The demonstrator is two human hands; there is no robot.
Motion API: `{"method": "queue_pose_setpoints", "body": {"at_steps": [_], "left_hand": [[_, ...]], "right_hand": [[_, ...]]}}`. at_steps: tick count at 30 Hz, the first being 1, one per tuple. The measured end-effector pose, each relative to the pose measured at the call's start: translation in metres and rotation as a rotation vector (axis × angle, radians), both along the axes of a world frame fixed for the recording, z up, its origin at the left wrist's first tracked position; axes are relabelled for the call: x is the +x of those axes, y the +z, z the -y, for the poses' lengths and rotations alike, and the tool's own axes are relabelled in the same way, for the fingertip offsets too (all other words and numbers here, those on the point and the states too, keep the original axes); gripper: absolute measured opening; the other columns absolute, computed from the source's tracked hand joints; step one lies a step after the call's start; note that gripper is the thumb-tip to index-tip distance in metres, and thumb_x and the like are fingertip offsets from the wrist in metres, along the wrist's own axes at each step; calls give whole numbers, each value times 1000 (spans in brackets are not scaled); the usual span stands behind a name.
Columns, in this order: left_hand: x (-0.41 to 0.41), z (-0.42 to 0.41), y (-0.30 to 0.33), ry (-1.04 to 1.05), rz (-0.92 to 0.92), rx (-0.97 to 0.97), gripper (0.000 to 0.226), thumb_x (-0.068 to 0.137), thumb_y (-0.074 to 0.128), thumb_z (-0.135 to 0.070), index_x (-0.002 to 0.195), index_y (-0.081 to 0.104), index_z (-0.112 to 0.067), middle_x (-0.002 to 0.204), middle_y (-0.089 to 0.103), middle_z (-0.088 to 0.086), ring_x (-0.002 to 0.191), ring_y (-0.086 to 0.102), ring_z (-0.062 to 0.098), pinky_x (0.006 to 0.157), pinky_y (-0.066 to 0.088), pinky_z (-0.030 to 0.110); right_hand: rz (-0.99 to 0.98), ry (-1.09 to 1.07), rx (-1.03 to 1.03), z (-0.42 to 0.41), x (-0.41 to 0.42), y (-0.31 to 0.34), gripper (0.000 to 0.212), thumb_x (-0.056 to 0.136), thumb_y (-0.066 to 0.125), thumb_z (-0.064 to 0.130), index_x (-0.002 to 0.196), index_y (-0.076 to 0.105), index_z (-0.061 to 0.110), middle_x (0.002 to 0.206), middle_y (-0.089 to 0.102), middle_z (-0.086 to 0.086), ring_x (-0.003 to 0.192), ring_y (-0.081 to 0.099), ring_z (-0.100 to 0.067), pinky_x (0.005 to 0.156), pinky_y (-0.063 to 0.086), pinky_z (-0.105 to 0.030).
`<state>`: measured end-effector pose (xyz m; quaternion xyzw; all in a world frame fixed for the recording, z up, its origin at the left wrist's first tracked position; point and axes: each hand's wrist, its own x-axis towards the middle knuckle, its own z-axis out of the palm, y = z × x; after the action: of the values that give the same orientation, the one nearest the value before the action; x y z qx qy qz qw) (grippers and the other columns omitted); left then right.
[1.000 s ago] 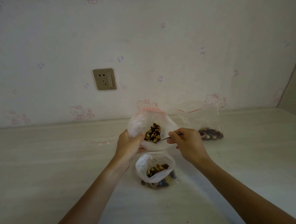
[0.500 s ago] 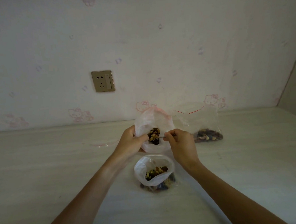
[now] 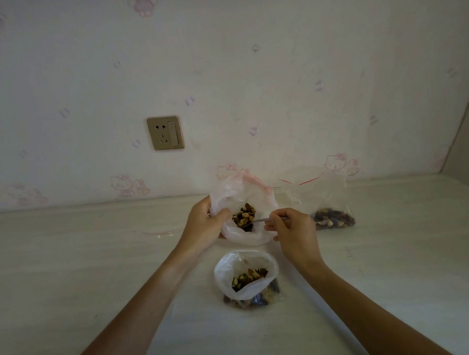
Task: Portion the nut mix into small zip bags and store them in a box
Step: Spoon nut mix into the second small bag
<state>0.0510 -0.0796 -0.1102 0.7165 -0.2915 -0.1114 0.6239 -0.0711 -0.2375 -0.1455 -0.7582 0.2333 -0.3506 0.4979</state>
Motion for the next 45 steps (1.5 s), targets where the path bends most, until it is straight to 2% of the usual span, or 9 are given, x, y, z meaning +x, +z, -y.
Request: {"method": "queue_pose_setpoints", "body": {"at_steps": [4,11,14,20,33,36,40,42,45], "left_hand": [[3,4,6,18,118,30,16,100,64,-15,103,71,-29,89,78,-5,79,77,14,65,64,31],[10,-14,-5,123,30,16,23,100,64,-15,121,69,-23,101,78,-1,87,78,17,67,66,38],[8,-27,-13,134,-33,28,24,97,72,-31,121,67,-29,103,78,-5,87,78,16,70,67,42],[-8,-56,-18,232,-111,162,53,82,79,-59,119,56,-28,106,69,-4,85,75,12,59,60,26],[-77,-62,-11,30,-6,262,24,101,64,-42,98,77,-21,89,74,3,69,73,20,54,56,30],[-83,-57,-9,-8,-29,173,17,102,65,-33,95,79,-25,85,72,7,69,72,24,56,57,30],[-89,-57,-9,-61,-140,54,18,101,65,-34,90,79,-30,66,67,3,64,71,22,53,57,30],[-88,-58,-11,-37,-196,33,18,101,66,-33,91,81,-30,71,72,-1,65,72,20,54,57,32],[-86,-60,-14,19,-242,28,19,101,67,-29,88,82,-28,68,72,1,61,72,21,54,59,34]], "right_hand": [[41,1,43,1,1,1,13,103,60,14,97,71,18,83,76,4,78,74,-3,68,62,-26],[75,14,242,2,1,5,16,103,59,13,94,70,19,83,78,-2,77,76,-7,62,62,-25],[100,17,269,1,-2,9,17,103,59,14,92,70,20,82,78,-1,79,76,-9,61,61,-24],[118,63,256,1,-27,32,14,103,60,15,95,70,20,83,80,1,83,77,-11,64,61,-26],[49,264,285,-12,-124,54,15,101,60,11,106,71,2,89,80,-10,86,78,-24,66,64,-29],[-28,260,75,-20,-129,47,13,100,60,11,103,71,5,88,80,-5,84,78,-16,69,63,-30],[-26,221,-741,-24,-140,46,19,101,58,24,109,73,14,86,75,4,69,70,-13,62,59,-31],[22,270,-1132,-22,-144,48,13,97,68,14,108,73,12,82,73,-1,62,66,-17,56,57,-35],[39,341,-1424,-22,-148,49,26,84,81,3,107,73,8,91,76,-6,73,71,-22,62,59,-33]]}}
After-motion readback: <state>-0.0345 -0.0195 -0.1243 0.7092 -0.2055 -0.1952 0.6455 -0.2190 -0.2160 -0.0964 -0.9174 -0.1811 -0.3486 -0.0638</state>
